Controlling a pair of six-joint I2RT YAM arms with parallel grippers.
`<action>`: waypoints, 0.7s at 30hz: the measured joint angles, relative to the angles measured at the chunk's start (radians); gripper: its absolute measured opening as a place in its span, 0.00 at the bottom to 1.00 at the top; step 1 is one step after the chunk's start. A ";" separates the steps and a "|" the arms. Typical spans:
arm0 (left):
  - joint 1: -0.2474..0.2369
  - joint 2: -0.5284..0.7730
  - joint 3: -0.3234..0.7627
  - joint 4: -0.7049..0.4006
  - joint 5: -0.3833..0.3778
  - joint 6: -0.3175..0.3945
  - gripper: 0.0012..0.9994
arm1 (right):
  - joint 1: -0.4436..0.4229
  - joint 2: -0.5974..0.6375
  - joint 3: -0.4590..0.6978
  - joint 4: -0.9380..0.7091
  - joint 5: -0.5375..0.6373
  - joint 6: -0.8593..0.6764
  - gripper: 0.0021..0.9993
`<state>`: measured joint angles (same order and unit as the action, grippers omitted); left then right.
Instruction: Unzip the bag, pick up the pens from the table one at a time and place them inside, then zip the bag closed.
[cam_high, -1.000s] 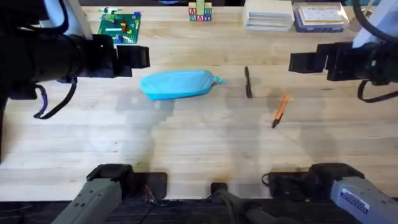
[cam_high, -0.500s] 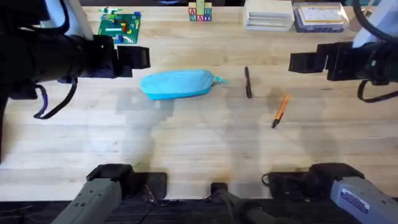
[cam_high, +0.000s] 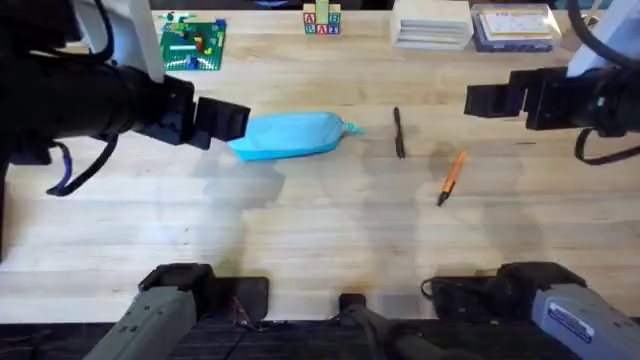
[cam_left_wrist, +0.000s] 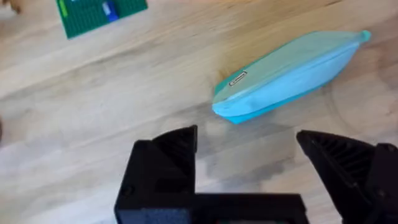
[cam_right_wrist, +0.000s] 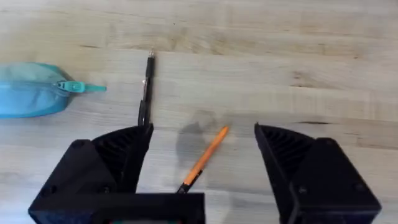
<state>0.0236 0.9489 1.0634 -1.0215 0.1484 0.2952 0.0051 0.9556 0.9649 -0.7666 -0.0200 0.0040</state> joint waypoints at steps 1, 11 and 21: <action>0.011 0.000 0.000 -0.007 0.017 0.030 0.99 | 0.000 0.000 0.000 0.000 0.000 0.000 1.00; 0.213 0.005 0.000 -0.077 0.272 0.376 0.99 | 0.000 0.000 0.000 0.000 0.000 0.000 1.00; 0.338 0.167 0.002 -0.110 0.490 0.661 0.99 | 0.000 0.000 0.000 0.000 0.000 0.000 1.00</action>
<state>0.3618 1.1159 1.0653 -1.1313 0.6379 0.9560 0.0051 0.9558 0.9649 -0.7666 -0.0196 0.0040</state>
